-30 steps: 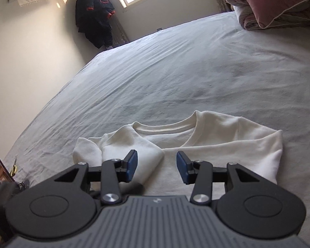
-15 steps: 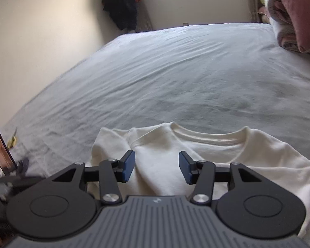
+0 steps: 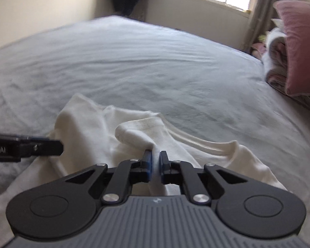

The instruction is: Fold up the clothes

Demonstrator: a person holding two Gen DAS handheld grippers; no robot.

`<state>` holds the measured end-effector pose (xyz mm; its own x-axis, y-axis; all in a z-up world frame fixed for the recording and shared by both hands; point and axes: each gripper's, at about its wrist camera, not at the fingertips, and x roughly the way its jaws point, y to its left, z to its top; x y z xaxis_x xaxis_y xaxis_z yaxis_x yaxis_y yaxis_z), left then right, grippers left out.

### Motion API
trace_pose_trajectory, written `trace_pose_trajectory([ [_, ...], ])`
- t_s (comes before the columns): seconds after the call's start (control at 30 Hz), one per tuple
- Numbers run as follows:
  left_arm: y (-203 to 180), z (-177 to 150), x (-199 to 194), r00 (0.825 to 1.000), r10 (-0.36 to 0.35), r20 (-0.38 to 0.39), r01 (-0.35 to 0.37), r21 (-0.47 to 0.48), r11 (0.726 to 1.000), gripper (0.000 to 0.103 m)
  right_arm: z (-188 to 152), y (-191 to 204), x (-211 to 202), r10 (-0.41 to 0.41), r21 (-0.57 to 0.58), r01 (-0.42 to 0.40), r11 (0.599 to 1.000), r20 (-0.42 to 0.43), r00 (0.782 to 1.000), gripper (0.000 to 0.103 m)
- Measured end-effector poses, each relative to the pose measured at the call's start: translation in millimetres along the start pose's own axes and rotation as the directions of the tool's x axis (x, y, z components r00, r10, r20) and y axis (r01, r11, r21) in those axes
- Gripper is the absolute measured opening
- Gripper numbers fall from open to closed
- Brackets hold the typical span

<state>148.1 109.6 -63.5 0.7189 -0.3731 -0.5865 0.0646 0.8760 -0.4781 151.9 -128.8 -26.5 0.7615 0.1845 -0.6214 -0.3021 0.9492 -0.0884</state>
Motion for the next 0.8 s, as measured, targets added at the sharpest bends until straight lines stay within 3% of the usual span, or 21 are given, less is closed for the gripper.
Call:
trace_pose_trajectory([
  [0.13, -0.6, 0.7, 0.6, 0.999, 0.021, -0.033, -0.02, 0.004, 1.0, 0.03, -8.2, -46.1, -28.5, -0.01, 0.189, 0.0, 0.982, 0.051, 0.999, 0.008],
  [0.33, -7.1, -6.3, 4.2, 0.992, 0.056, -0.113, -0.051, 0.053, 0.997, 0.029, -53.5, -96.2, -55.5, 0.044, 0.427, -0.055, 0.903, 0.035, 0.998, 0.01],
  [0.43, -12.3, -7.1, 3.0, 0.989, 0.078, -0.128, -0.066, 0.091, 0.994, 0.029, -79.4, -100.0, -58.2, 0.079, 0.469, -0.054, 0.882, -0.034, 0.996, 0.018],
  [0.5, -13.6, -6.6, 1.2, 0.986, 0.081, -0.144, -0.067, 0.098, 0.993, 0.029, -89.3, -99.1, -65.1, 0.096, 0.477, -0.06, 0.877, -0.051, 0.994, 0.031],
  [0.8, -3.1, 5.7, -10.2, 0.987, 0.035, -0.154, -0.03, 0.036, 0.999, 0.029, -85.0, -120.2, -104.7, 0.065, 0.483, -0.066, 0.873, 0.02, 0.998, 0.042],
])
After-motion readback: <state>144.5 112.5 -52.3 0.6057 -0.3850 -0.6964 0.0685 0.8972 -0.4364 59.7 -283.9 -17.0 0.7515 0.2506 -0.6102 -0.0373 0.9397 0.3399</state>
